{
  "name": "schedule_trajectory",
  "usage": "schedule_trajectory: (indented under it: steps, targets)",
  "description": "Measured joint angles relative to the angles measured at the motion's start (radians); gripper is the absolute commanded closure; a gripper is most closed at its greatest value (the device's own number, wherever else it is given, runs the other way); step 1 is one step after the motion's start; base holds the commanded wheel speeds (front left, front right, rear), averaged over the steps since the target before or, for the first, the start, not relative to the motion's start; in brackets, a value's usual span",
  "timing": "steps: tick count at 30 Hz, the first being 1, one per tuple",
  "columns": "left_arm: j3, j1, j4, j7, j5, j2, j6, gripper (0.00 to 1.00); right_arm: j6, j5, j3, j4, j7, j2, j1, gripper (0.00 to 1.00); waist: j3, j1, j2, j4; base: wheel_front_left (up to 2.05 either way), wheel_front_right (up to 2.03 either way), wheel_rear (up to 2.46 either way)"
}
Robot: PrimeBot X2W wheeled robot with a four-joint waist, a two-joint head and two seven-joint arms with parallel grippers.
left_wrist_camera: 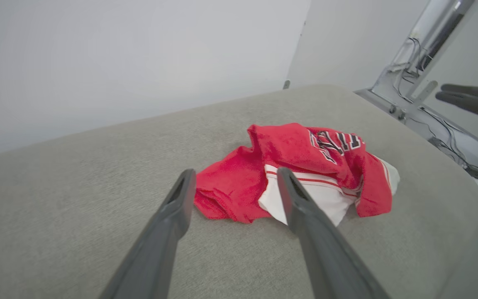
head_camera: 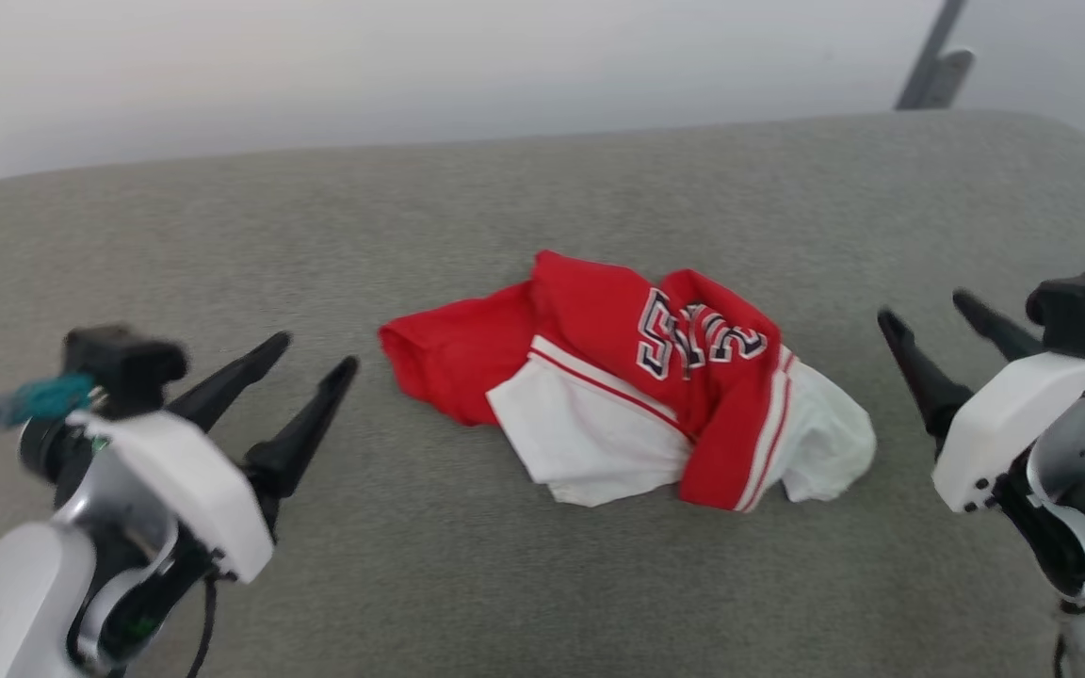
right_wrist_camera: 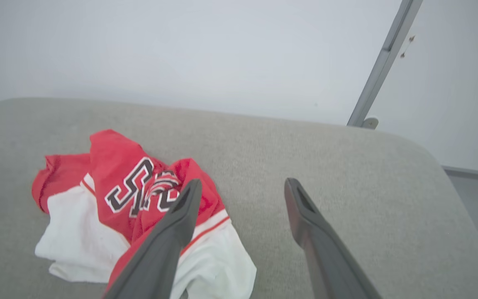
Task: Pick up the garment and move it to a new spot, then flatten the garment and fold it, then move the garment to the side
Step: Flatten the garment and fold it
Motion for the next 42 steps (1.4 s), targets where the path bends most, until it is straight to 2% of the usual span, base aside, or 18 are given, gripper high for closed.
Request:
schedule_trajectory:
  steps: [6, 8, 14, 22, 30, 37, 42]
  targets:
    - [-0.095, -0.139, -0.003, 0.161, -0.012, 0.022, 0.0, 0.0, 0.0, -0.082, -0.027, -0.025, -0.244, 0.1, -0.018, 0.0, 0.02, 0.0, 0.0, -0.075, 0.0, 0.0, 0.0]
    - [-0.115, -0.177, 0.015, 0.212, -0.026, 0.012, 0.0, 0.0, 0.0, -0.114, -0.027, -0.022, -0.315, 0.131, -0.025, 0.0, 0.029, 0.0, 0.0, -0.101, 0.0, 0.0, 0.0]
    - [-0.18, -0.278, 0.094, 0.372, -0.054, -0.008, 0.003, 0.0, 0.0, -0.172, -0.053, 0.02, -0.45, 0.214, -0.042, 0.0, 0.061, 0.0, 0.0, -0.181, 0.0, 0.0, 0.0]
    - [-0.246, -0.331, 0.207, 0.538, -0.066, -0.026, 0.031, 0.0, 0.0, -0.171, -0.051, 0.057, -0.486, 0.248, -0.055, 0.0, 0.115, 0.0, 0.0, -0.259, 0.0, 0.0, 0.0]
    - [-0.276, -0.36, 0.308, 0.538, -0.015, 0.001, 0.026, 0.0, 0.0, -0.162, -0.042, 0.079, -0.502, 0.255, -0.074, 0.0, 0.165, 0.0, 0.0, -0.297, 0.0, 0.0, 0.0]
    - [-0.295, -0.38, 0.36, 0.525, 0.006, 0.012, 0.02, 0.0, 0.0, -0.151, -0.041, 0.084, -0.505, 0.257, -0.082, 0.0, 0.175, 0.0, 0.0, -0.295, 0.0, 0.0, 0.0]
    - [-0.305, -0.389, 0.359, 0.521, -0.007, -0.002, 0.013, 0.0, 0.0, -0.147, -0.043, 0.085, -0.505, 0.258, -0.084, 0.0, 0.175, 0.0, 0.0, -0.288, 0.0, 0.0, 0.0]
